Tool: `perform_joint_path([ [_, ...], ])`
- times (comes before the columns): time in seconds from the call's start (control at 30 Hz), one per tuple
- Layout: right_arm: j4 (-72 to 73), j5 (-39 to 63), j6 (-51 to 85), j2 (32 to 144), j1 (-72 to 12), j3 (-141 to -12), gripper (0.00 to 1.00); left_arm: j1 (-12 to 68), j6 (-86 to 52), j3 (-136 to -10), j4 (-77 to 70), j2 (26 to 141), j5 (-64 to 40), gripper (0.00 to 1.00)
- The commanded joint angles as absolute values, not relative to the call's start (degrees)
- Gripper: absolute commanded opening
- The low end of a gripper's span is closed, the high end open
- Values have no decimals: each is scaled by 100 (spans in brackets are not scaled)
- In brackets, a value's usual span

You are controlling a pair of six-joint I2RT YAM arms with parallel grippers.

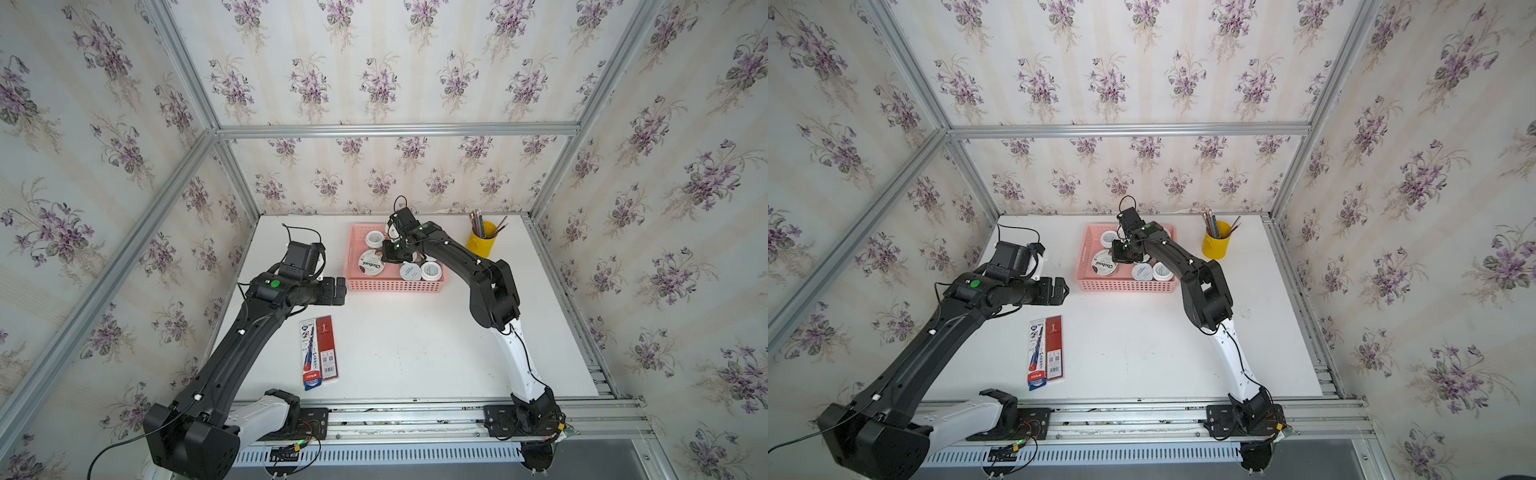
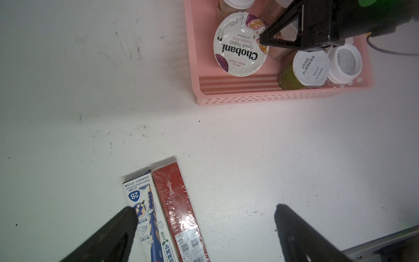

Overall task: Put the yogurt in the basket
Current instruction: Place the yogurt in the basket.

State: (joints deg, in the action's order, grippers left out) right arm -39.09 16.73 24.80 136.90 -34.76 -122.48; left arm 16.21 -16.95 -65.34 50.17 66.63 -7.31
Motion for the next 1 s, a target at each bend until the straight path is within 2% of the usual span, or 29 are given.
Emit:
perform_joint_path([
  [0.0, -4053, 1565, 2386, 13720, -3476, -12281, 8, 1604, -1624, -6551, 4965, 6658, -747, 99],
  [0.1, -4061, 1515, 2373, 13720, -3480, -12279, 10, 1595, -1626, -6542, 4975, 6661, -747, 99],
  [0.23, -4077, 1439, 2349, 13719, -3479, -12295, 19, 1560, -1625, -6534, 4943, 6670, -804, 99],
  [0.73, -4251, 1249, 2226, 13415, -3550, -12498, 32, 1455, -1626, -6530, 4922, 6636, -888, 99],
  [0.9, -4197, 871, 2021, 13012, -3714, -12423, 36, 1407, -1605, -6496, 4799, 6441, -896, 99],
  [0.97, -3813, 529, 1863, 12522, -3833, -11902, 39, 1406, -1604, -6419, 4638, 6271, -901, 99],
])
